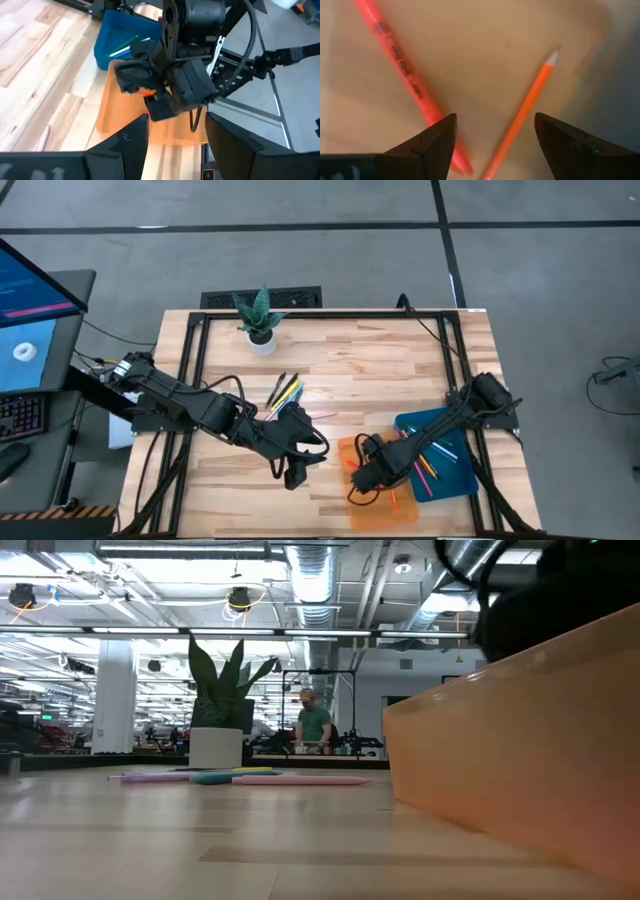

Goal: Sort pens & pencils
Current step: Put the orange pencil into the blue bin

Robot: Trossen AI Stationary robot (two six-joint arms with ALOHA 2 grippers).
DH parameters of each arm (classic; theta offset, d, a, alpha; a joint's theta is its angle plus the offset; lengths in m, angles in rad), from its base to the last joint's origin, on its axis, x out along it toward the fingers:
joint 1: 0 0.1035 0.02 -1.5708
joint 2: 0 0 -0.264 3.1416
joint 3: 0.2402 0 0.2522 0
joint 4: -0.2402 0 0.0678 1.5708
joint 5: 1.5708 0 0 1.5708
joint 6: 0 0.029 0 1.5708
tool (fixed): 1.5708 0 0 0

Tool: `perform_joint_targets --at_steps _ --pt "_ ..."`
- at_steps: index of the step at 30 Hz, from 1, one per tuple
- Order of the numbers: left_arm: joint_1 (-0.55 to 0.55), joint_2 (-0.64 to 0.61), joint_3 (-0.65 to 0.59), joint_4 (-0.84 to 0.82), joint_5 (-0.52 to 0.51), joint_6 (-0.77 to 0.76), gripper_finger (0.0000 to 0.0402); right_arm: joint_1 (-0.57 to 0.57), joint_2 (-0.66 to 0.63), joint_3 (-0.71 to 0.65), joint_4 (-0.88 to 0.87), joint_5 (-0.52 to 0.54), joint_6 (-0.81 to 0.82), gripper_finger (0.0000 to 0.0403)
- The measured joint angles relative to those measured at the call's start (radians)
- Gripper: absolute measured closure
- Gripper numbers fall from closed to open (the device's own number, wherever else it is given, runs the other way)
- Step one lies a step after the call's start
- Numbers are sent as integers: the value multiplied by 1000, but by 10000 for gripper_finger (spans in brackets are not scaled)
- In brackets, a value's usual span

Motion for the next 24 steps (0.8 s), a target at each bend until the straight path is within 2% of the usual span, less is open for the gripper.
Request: perform_joint_targets --at_steps 5,9,24 --pt "0 0 0 -22 0 8 216 -13 17 3 25 -31 9 114" --pt "0 0 0 -30 6 22 216 -21 34 -4 20 -51 14 140" --pt "4 0 0 -64 19 46 216 -57 44 -18 115 -77 -97 354"
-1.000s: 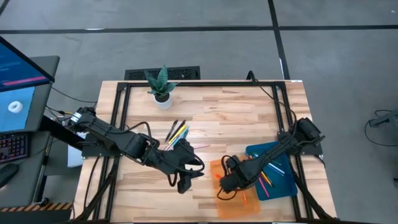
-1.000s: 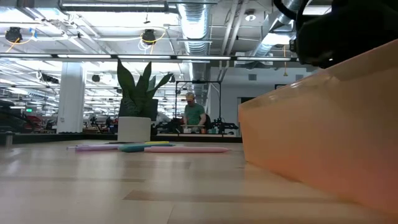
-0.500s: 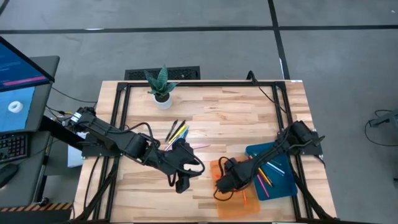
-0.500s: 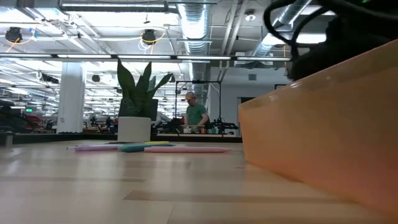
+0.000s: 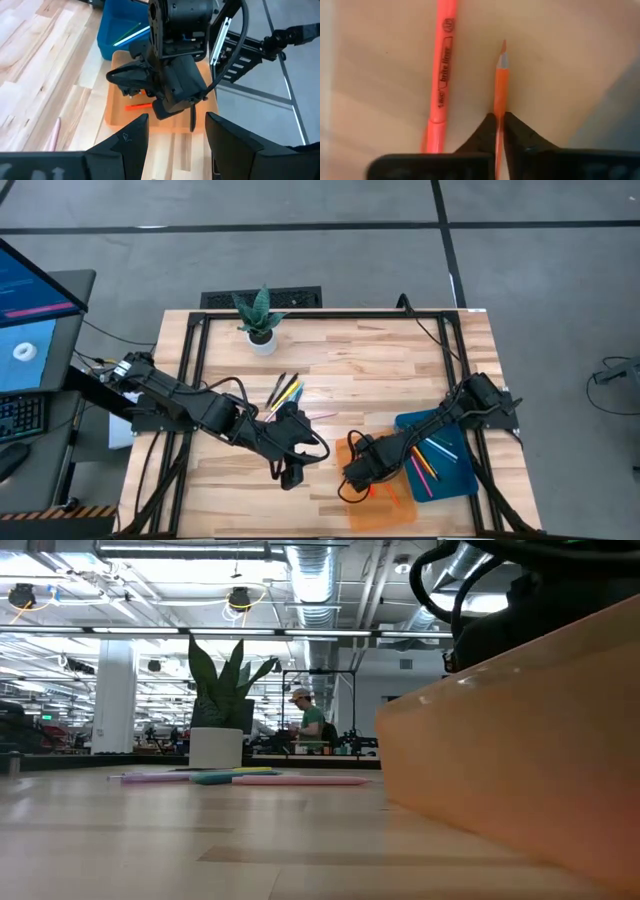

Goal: Sort pens & pencils
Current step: Put the orange pencil into the blue bin

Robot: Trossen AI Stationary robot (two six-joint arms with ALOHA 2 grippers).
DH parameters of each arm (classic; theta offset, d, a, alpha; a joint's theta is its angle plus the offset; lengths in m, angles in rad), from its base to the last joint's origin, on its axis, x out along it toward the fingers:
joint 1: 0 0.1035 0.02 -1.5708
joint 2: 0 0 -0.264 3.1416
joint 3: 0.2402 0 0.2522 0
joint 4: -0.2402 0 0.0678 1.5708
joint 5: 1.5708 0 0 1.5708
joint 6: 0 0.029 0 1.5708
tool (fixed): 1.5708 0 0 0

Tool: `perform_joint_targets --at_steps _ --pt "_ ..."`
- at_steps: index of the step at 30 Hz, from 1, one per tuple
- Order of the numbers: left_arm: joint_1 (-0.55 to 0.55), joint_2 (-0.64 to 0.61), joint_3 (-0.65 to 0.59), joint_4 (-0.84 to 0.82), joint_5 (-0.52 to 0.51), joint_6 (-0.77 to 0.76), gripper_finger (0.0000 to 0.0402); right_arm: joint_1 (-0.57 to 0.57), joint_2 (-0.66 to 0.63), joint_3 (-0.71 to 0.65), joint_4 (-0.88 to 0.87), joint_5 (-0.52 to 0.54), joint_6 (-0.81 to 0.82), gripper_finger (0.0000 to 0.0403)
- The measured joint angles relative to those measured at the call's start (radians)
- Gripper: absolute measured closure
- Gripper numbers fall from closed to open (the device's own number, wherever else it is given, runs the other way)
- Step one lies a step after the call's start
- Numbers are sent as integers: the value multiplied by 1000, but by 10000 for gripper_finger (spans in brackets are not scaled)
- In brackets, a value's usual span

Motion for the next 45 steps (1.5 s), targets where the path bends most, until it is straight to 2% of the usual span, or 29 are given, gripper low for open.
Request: perform_joint_targets --at_steps 3,7,11,24,30,38,41,45 --pt "0 0 0 -3 1 4 216 0 -1 0 5 3 -30 389" --pt "0 0 0 -6 2 4 216 -4 0 9 -8 4 -52 387" --pt "0 -6 0 -9 7 -2 216 -7 -27 45 -63 59 -104 398" --pt "-21 -100 0 -22 -55 -69 216 -24 -321 58 -236 174 -172 395" --pt "-42 -104 0 -27 -76 -68 216 30 -365 59 -220 188 -357 326" --pt "-48 -105 0 -45 -81 -74 216 94 -209 45 -139 188 -428 198" --pt "-48 -105 0 -43 -86 -81 216 90 -160 6 -58 161 -390 173" --pt "-48 -105 0 -43 -100 -81 216 57 -125 -50 16 161 -362 164"
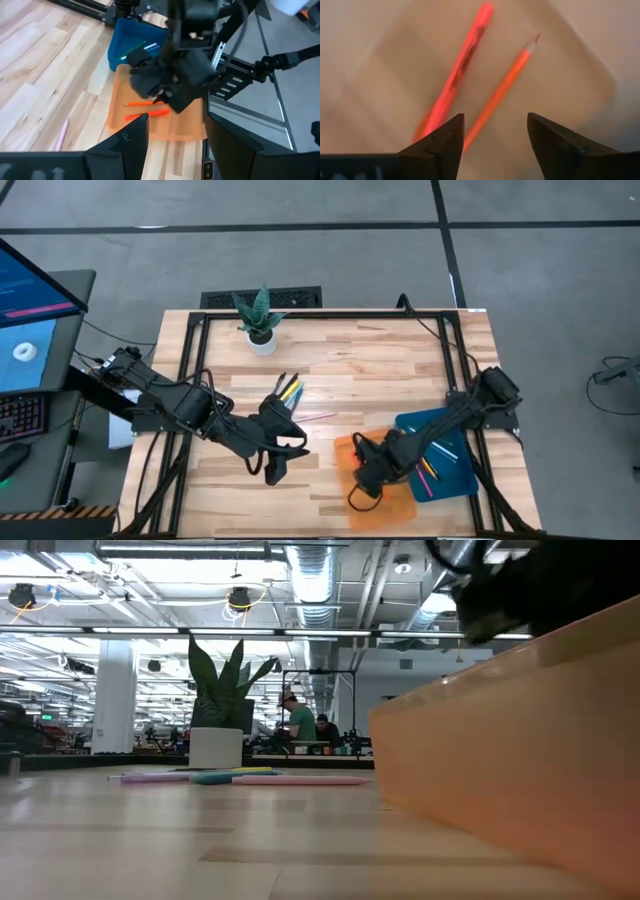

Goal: Sort pens & pencils
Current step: Put the orange pencil into the blue bin

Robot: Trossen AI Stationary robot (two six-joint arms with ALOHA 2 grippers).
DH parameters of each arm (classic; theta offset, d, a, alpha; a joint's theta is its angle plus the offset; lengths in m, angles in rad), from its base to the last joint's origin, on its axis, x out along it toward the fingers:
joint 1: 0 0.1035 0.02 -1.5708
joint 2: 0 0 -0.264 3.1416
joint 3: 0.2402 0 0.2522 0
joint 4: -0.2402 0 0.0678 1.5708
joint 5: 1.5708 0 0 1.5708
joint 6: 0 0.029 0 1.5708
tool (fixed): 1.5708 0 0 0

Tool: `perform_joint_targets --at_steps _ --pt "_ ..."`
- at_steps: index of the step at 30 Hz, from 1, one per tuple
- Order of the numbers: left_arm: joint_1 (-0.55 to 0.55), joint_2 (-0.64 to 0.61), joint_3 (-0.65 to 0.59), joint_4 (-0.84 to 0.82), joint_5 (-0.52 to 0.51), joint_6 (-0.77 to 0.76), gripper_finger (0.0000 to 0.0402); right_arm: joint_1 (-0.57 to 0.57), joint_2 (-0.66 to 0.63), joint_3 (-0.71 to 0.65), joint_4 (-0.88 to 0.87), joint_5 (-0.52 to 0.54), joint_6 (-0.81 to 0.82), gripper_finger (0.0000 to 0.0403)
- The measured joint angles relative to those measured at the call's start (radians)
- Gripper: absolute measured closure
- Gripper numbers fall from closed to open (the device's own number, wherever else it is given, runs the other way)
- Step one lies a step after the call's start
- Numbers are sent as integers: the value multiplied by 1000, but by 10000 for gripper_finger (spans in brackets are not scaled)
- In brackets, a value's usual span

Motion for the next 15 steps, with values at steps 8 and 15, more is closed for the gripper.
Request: perform_joint_targets --at_steps 8,15 --pt "3 0 0 0 -1 -7 216 -51 24 -65 102 -51 8 164" --pt "4 0 0 0 -8 -10 216 -59 16 -120 160 -76 97 203"
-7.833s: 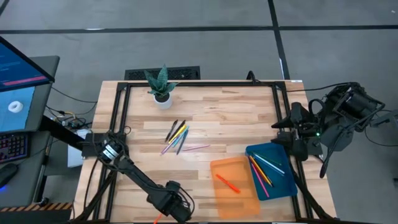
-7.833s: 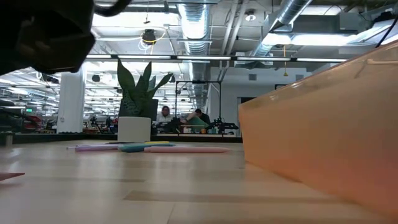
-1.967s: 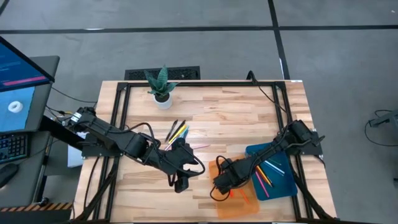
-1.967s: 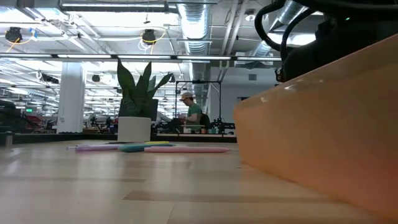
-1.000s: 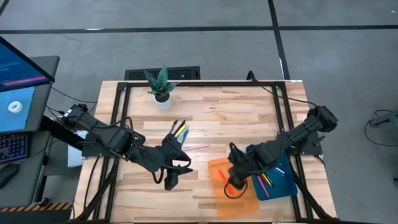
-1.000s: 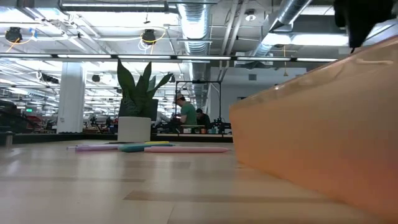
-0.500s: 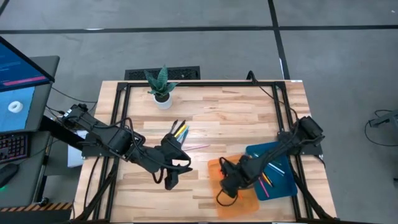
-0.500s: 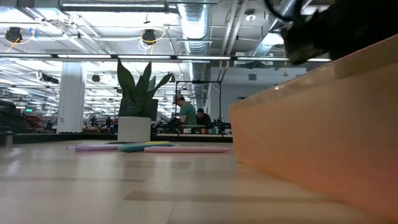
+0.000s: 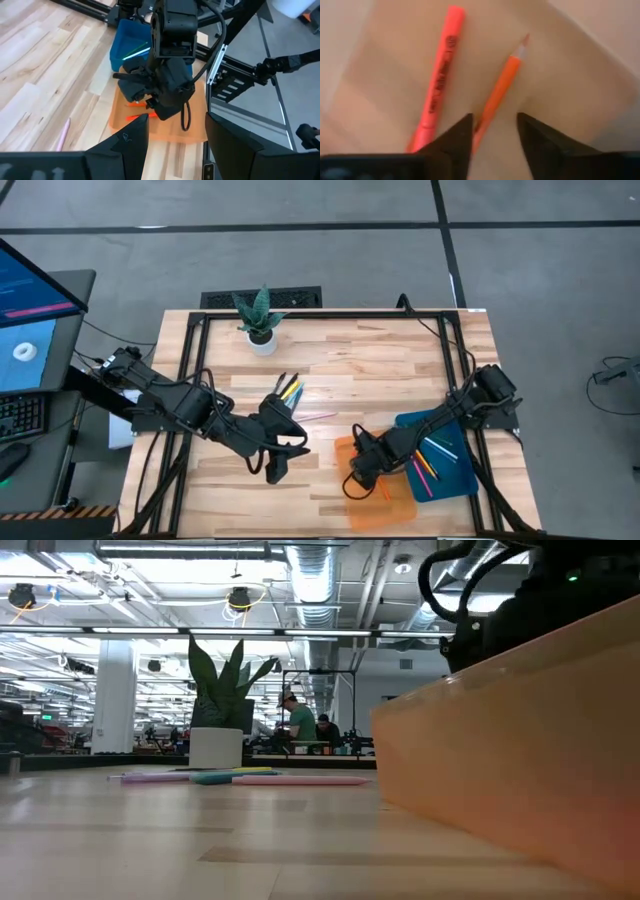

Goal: Sort pens & pencils
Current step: Put the orange pencil into the blue bin

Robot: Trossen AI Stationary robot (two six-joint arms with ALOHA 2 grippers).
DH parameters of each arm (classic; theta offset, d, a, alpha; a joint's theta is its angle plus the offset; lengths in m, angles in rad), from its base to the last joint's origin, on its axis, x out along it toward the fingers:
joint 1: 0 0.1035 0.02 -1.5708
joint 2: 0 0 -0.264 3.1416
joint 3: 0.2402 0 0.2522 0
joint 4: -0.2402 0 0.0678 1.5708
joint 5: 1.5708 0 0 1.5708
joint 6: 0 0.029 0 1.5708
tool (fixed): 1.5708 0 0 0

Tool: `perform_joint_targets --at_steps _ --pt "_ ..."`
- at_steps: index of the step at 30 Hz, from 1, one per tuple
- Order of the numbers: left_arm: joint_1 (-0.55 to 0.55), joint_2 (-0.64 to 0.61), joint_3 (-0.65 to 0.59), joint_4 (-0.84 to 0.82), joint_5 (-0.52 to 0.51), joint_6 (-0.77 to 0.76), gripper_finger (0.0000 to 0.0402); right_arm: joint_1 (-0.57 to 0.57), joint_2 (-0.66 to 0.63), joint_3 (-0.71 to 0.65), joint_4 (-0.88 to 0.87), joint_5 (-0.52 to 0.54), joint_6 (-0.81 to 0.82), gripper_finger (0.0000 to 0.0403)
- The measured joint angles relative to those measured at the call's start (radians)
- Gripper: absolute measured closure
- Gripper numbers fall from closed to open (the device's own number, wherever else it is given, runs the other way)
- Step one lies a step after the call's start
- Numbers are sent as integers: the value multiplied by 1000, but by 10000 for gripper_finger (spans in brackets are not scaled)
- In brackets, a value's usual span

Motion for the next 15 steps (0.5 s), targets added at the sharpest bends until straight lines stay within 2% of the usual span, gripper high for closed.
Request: perform_joint_targets --at_steps 6,7,15 --pt "9 0 0 0 -1 0 216 -8 1 -4 -21 2 3 365" --pt "11 0 0 0 -1 0 217 -13 1 -4 -17 -1 -1 381" --pt "14 0 0 -4 0 0 217 -35 -28 -8 -18 -4 -17 396"
